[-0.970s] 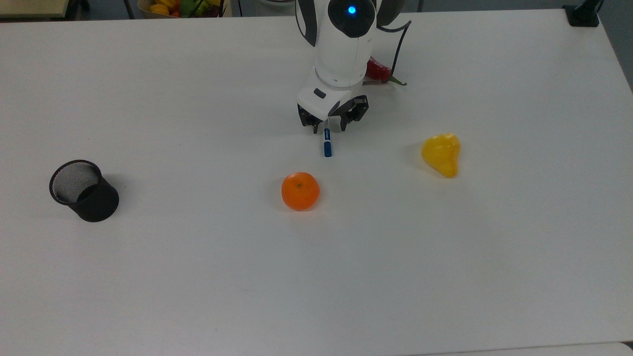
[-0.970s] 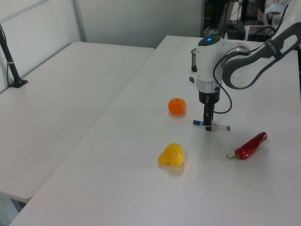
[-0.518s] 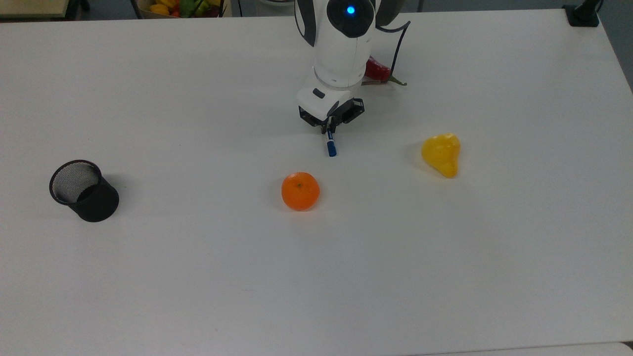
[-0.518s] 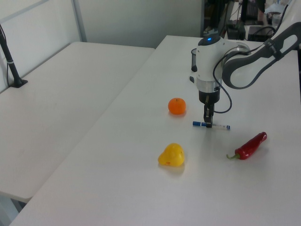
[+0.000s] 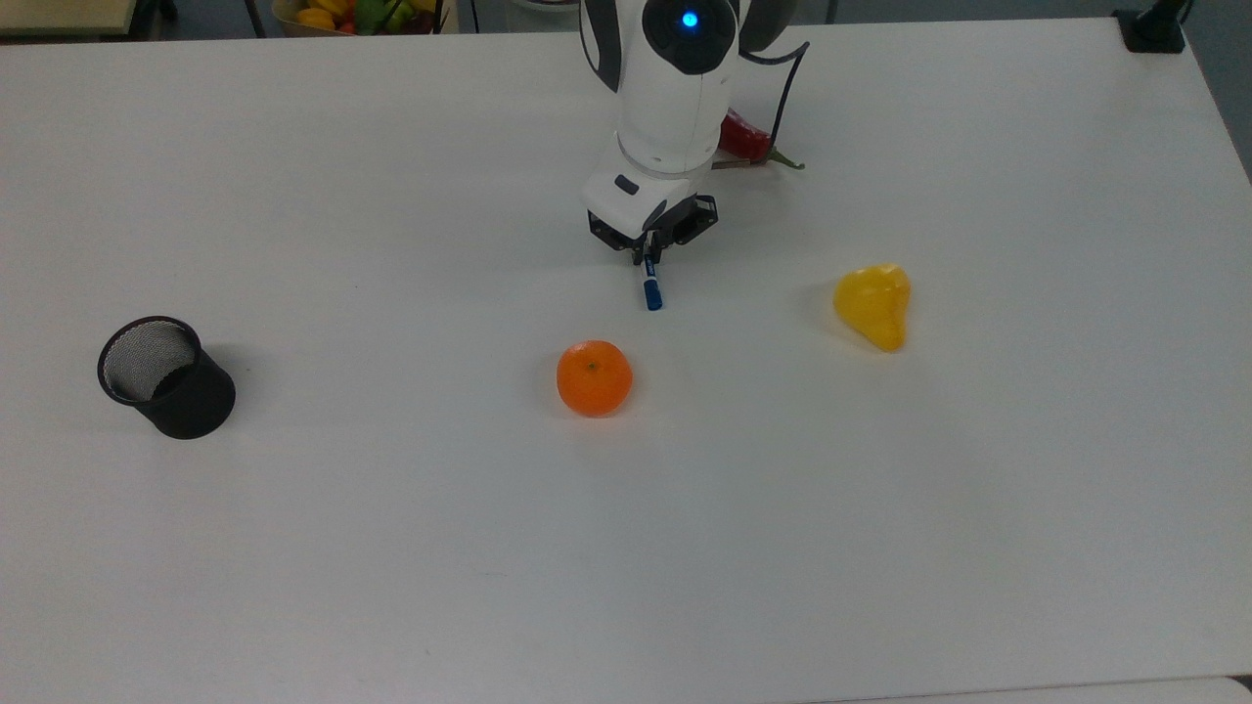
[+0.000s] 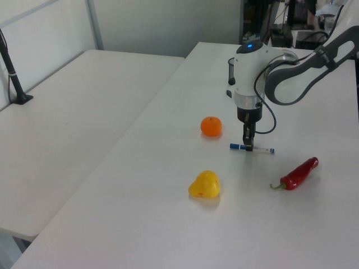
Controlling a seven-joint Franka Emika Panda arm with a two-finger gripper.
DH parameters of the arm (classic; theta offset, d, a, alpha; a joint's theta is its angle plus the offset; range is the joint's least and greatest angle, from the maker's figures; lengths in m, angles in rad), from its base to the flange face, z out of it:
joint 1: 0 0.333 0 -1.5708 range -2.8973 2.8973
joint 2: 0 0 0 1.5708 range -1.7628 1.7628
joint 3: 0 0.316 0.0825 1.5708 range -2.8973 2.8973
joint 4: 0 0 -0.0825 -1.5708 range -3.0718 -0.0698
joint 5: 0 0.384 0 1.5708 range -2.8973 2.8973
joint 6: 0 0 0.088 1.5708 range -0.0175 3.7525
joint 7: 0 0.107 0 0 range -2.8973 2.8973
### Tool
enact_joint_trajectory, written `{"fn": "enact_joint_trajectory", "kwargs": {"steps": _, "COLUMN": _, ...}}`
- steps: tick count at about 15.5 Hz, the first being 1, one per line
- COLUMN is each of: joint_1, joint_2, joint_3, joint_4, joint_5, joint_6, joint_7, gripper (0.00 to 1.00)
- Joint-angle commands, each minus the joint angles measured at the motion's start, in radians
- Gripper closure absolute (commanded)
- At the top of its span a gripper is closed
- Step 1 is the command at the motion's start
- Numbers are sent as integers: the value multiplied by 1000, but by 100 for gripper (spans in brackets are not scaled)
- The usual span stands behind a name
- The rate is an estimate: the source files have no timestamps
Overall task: Place marker
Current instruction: 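Close the gripper on the marker's capped end, then lift the marker upright off the table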
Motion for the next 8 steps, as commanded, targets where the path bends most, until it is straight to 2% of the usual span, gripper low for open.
{"fn": "enact_joint_trajectory", "kwargs": {"steps": 1, "joint_1": -17, "joint_2": -49, "joint_3": 3, "joint_4": -19, "joint_5": -2, "joint_6": 14, "joint_7": 20, "gripper": 100}}
{"fn": "enact_joint_trajectory", "kwargs": {"steps": 8, "joint_1": -43, "joint_2": -141, "joint_3": 2, "joint_4": 27, "joint_5": 10, "joint_6": -104, "joint_7": 23, "gripper": 100}}
